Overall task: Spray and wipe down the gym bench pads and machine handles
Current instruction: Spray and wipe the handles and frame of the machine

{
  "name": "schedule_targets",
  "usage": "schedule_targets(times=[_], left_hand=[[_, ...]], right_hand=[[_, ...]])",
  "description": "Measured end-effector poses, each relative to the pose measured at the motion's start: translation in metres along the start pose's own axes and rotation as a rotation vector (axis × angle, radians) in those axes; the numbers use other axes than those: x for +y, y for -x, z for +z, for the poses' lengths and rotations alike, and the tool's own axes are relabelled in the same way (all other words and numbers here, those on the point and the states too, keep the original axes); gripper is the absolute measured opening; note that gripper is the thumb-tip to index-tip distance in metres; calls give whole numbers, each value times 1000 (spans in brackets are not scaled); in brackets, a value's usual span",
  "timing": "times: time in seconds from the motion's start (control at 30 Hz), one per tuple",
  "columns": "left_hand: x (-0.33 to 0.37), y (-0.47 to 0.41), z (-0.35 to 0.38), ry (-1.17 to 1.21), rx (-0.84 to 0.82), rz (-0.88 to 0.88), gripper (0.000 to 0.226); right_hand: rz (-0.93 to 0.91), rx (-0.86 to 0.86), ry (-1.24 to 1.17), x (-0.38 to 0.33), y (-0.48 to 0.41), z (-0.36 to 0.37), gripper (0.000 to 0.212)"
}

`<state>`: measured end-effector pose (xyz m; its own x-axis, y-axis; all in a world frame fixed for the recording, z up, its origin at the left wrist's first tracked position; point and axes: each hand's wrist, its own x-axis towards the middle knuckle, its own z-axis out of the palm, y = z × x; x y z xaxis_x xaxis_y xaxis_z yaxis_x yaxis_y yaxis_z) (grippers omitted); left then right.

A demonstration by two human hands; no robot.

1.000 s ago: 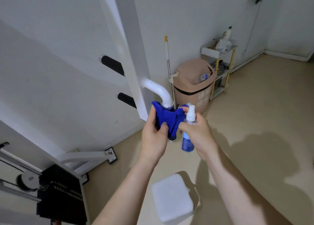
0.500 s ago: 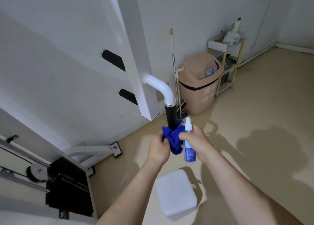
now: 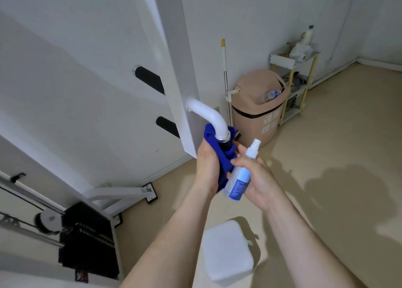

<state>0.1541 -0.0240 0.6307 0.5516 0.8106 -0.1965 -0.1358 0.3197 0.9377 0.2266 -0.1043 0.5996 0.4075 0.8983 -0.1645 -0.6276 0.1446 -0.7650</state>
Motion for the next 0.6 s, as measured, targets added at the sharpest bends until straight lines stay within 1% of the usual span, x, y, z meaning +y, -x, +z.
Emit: schedule_targets(times=[0.07, 0.17, 0.2, 0.27, 0.33, 0.37, 0.4, 0.43, 0.5, 0.53, 0.57, 0.6], left_hand=[[-12, -14, 1, -65, 46, -73, 51], [-40, -25, -3, -85, 21, -223, 60], [-48, -22, -3, -95, 13, -276, 59], [-61, -18, -8, -77, 33, -315, 47], [-71, -18, -15, -82, 82, -311, 36], [-74, -21, -20, -90, 93, -349, 34], [-75, -25, -24, -85, 94, -391, 34], [-77, -28, -29, -71, 94, -432, 35], [-82, -33, -38, -78, 99, -465, 44], [-84, -34, -44, -172, 97, -464, 44], [-87, -31, -51, -336, 105, -457, 40], [-92, -26, -60, -542, 129, -436, 36]], right_hand=[[48, 58, 53, 5, -2, -7, 40], [154, 93, 253, 13, -1, -19, 36], [186, 115, 345, 14, 1, -22, 37], [211, 226, 505, 20, 2, -25, 39], [140, 389, 594, 19, 2, -29, 45], [80, 442, 612, 15, 2, -29, 46], [21, 447, 606, 6, 3, -25, 44], [-28, 393, 590, -3, 4, -20, 44], [-80, 167, 496, -24, 5, -3, 43], [-72, 63, 442, -30, 7, 7, 36], [-51, 13, 403, -32, 7, 14, 29], [-35, 6, 394, -31, 6, 18, 23]])
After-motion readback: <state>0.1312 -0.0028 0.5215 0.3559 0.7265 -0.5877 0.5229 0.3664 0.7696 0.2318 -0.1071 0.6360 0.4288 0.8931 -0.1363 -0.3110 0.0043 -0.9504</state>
